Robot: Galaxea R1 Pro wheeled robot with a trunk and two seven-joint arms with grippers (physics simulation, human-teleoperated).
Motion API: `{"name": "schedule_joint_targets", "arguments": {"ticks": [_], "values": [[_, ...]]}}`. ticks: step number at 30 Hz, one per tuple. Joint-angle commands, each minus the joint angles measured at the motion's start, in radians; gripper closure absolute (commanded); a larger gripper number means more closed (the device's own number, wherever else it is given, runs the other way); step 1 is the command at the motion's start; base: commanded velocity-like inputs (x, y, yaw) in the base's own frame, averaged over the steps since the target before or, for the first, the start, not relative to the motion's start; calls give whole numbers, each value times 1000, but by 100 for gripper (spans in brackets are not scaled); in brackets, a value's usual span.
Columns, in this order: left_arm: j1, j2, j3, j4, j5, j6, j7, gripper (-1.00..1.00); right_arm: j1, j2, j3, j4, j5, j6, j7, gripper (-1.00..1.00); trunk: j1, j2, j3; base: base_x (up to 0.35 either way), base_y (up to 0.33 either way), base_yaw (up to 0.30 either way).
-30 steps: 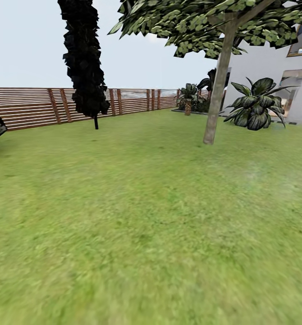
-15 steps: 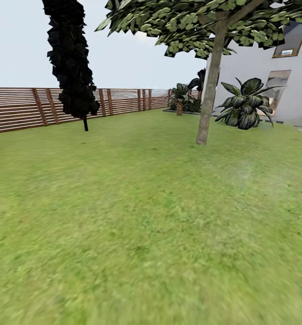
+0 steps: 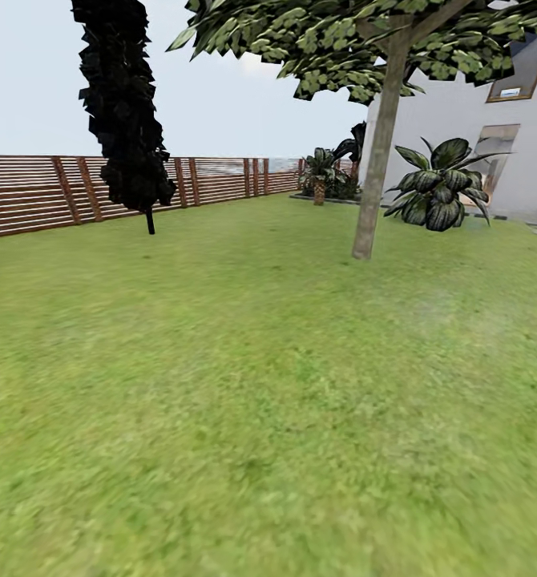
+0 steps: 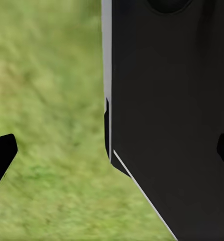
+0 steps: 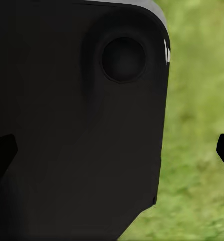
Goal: Take the three Easter eggs out of the wicker basket on the lawn in the garden, then place them on the lawn next to a single tree (choose any tree) so that all three eggs are next to the same tree and none are left in the basket.
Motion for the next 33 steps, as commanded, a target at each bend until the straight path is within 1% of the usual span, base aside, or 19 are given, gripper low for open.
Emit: {"name": "schedule_joint_targets", "arguments": {"ticks": [1,33], "values": [[0,0,0,-1,0,0,0,-100,0,0,0,0,0,0,0,-100,1,0,-1,324,107,0],[0,0,0,-1,0,0,0,-100,0,0,0,0,0,0,0,-100,1,0,-1,324,107,0]]}}
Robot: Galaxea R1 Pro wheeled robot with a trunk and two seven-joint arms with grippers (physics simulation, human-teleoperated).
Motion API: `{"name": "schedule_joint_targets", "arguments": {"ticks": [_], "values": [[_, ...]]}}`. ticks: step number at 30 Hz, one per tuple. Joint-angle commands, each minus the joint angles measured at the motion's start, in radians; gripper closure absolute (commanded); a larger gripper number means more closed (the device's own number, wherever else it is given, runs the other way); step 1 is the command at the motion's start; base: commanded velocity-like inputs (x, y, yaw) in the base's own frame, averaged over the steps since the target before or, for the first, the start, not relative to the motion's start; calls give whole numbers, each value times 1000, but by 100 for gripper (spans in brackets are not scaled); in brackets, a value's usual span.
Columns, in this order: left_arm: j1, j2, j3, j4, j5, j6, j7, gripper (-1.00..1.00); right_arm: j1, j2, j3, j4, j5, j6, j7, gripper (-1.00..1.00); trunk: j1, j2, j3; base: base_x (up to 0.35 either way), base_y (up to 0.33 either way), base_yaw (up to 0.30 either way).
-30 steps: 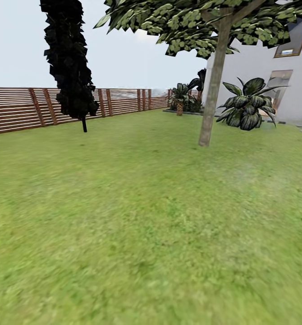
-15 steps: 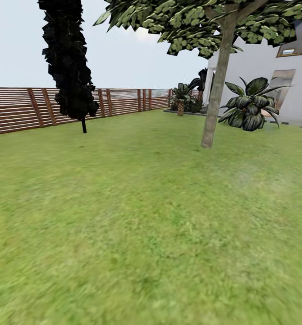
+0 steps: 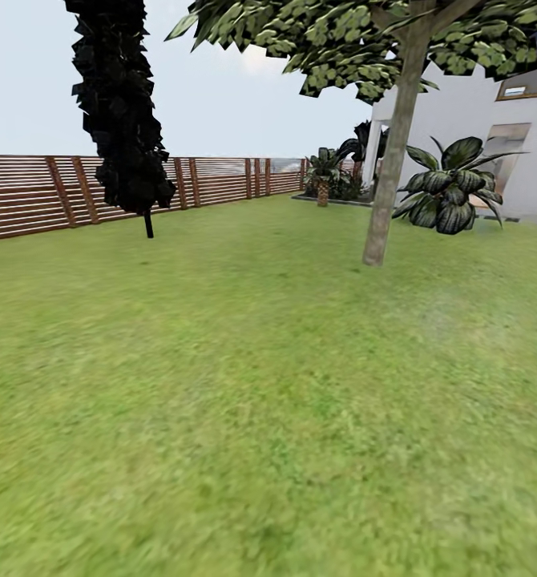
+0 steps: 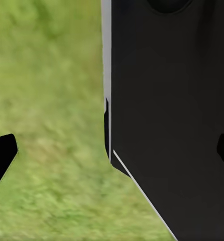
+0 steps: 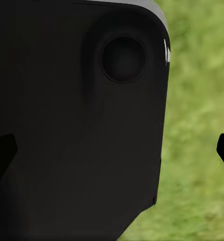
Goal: Take the three Easter eggs out of the wicker basket on the lawn in the garden, then place them on the lawn next to a single tree (choose any tree) so that all three eggs are next to the same tree and none are left in the basket.
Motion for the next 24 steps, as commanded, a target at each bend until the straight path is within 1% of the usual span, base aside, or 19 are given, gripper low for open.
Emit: {"name": "schedule_joint_targets", "arguments": {"ticks": [1,19,24], "values": [[0,0,0,-1,0,0,0,-100,0,0,0,0,0,0,0,-100,1,0,-1,324,107,0],[0,0,0,-1,0,0,0,-100,0,0,0,0,0,0,0,-100,1,0,-1,324,107,0],[0,0,0,-1,0,0,0,-100,0,0,0,0,0,0,0,-100,1,0,-1,324,107,-86]]}}
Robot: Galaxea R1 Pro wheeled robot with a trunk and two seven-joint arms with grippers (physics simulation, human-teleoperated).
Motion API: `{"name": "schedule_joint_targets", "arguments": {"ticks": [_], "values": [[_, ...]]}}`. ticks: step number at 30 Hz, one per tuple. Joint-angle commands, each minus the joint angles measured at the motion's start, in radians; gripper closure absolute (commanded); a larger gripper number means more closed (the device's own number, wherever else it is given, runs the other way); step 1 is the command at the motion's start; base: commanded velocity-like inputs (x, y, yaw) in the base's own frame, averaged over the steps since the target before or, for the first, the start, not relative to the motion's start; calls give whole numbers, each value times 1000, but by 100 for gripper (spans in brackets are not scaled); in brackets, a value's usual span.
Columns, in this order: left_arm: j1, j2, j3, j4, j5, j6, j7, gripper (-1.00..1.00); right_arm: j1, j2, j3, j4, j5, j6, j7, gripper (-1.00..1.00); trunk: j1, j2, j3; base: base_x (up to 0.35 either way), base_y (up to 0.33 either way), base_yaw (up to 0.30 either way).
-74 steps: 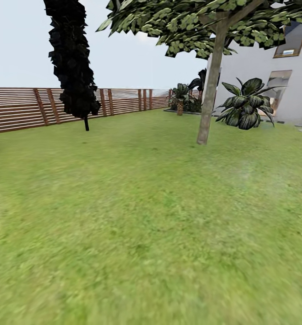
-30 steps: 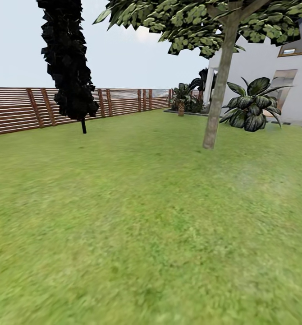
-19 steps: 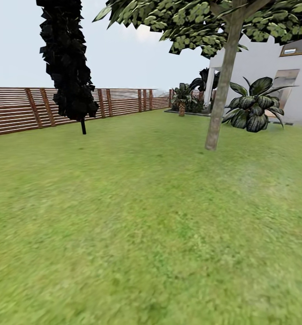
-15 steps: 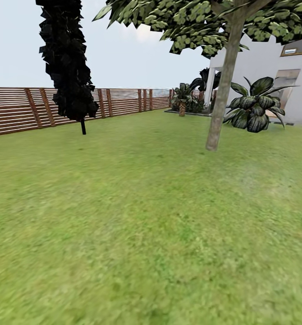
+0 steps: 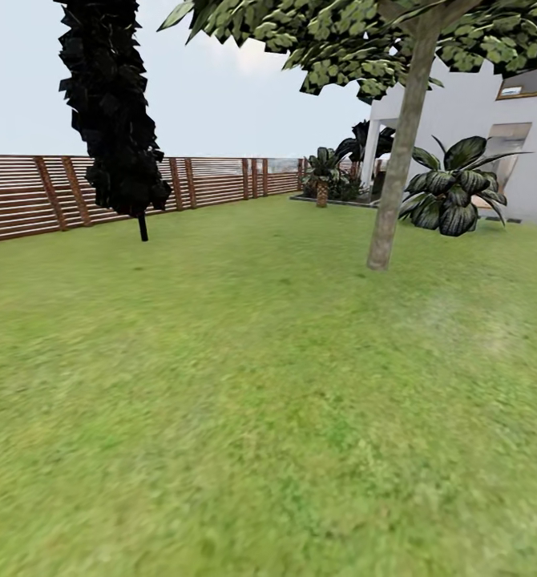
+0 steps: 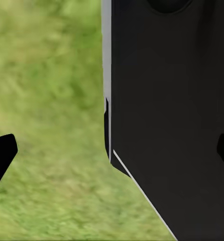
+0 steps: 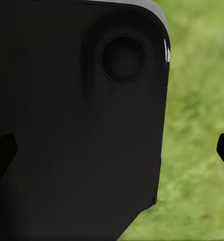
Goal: Take the three Easter eggs out of the wicker basket on the lawn in the garden, then place them on the lawn next to a single tree (choose any tree) so that all three eggs are next to the same tree and none are left in the basket.
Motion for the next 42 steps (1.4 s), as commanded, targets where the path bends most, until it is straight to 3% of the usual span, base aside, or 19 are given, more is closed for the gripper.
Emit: {"name": "schedule_joint_targets", "arguments": {"ticks": [1,42], "values": [[0,0,0,-1,0,0,0,-100,0,0,0,0,0,0,0,-100,1,0,-1,324,107,-35],[0,0,0,-1,0,0,0,-100,0,0,0,0,0,0,0,-100,1,0,-1,324,107,-1]]}}
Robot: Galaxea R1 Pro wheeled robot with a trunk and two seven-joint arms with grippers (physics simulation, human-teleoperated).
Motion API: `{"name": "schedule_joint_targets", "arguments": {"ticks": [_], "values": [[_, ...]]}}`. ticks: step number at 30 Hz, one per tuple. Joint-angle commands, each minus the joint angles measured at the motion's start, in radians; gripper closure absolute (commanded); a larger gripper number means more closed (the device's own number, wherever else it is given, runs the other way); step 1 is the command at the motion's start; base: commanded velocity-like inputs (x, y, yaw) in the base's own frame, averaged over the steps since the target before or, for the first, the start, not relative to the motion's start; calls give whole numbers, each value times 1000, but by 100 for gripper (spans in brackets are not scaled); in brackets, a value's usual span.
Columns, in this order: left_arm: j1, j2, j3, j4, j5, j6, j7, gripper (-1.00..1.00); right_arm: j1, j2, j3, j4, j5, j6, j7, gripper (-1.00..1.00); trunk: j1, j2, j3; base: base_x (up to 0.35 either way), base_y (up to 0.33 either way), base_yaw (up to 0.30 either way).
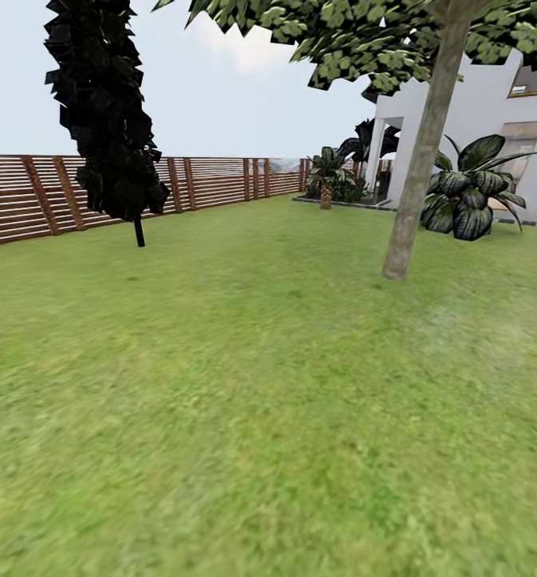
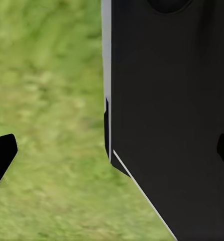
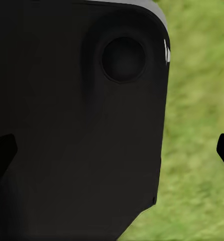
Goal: Take the three Easter eggs out of the wicker basket on the lawn in the garden, then place them on the lawn next to a single tree (choose any tree) so that all three eggs are next to the same tree and none are left in the basket.
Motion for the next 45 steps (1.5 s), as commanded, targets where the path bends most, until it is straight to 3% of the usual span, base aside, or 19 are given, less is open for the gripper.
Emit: {"name": "schedule_joint_targets", "arguments": {"ticks": [1,45], "values": [[0,0,0,-1,0,0,0,-100,0,0,0,0,0,0,0,-100,1,0,-1,324,107,0],[0,0,0,-1,0,0,1,-100,0,0,0,0,1,0,0,-100,1,0,-1,324,107,0]]}}
